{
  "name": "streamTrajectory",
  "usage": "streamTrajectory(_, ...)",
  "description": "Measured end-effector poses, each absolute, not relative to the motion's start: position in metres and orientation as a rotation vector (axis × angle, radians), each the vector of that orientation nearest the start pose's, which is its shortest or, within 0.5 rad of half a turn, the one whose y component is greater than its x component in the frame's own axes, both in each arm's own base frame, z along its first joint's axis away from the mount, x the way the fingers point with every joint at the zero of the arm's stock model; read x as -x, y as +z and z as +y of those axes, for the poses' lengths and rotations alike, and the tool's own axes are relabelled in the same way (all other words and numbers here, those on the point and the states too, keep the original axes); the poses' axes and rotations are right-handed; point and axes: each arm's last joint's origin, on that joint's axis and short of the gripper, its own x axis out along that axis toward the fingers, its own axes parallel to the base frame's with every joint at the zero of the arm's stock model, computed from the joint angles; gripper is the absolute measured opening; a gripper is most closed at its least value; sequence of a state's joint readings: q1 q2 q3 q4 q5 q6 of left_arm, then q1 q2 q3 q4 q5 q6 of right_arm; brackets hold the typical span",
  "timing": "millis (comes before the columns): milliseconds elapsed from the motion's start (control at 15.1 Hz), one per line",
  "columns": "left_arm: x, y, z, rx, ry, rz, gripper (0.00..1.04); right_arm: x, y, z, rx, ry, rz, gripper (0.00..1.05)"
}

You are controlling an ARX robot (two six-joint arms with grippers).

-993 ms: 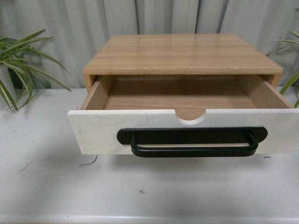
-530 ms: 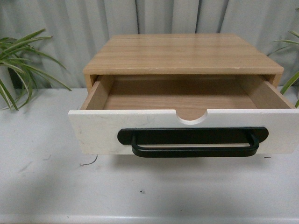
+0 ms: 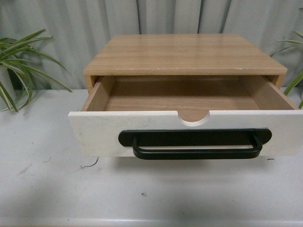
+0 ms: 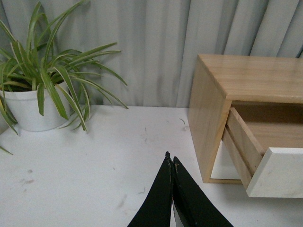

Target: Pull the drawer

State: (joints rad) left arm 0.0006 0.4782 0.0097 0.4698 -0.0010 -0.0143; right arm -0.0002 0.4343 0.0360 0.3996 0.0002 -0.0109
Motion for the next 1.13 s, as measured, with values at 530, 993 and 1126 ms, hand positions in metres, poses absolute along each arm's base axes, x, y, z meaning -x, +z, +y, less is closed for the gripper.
streamTrajectory(530,-0.114,0.17,0.0,0.014,0.001,-0.009,0.02,-0.113,0.171,0.0,0.01,0.0,-0.014,0.02)
streamTrajectory(993,-0.098,0.165,0.0,0.014,0.002,0.015,0.02,-0.097,0.167,0.0,0.01,-0.001,-0.006,0.02)
streamTrajectory(1126,-0.098,0.165,0.0,0.014,0.001,0.007,0.02,-0.097,0.167,0.0,0.01,-0.001,-0.001,0.02)
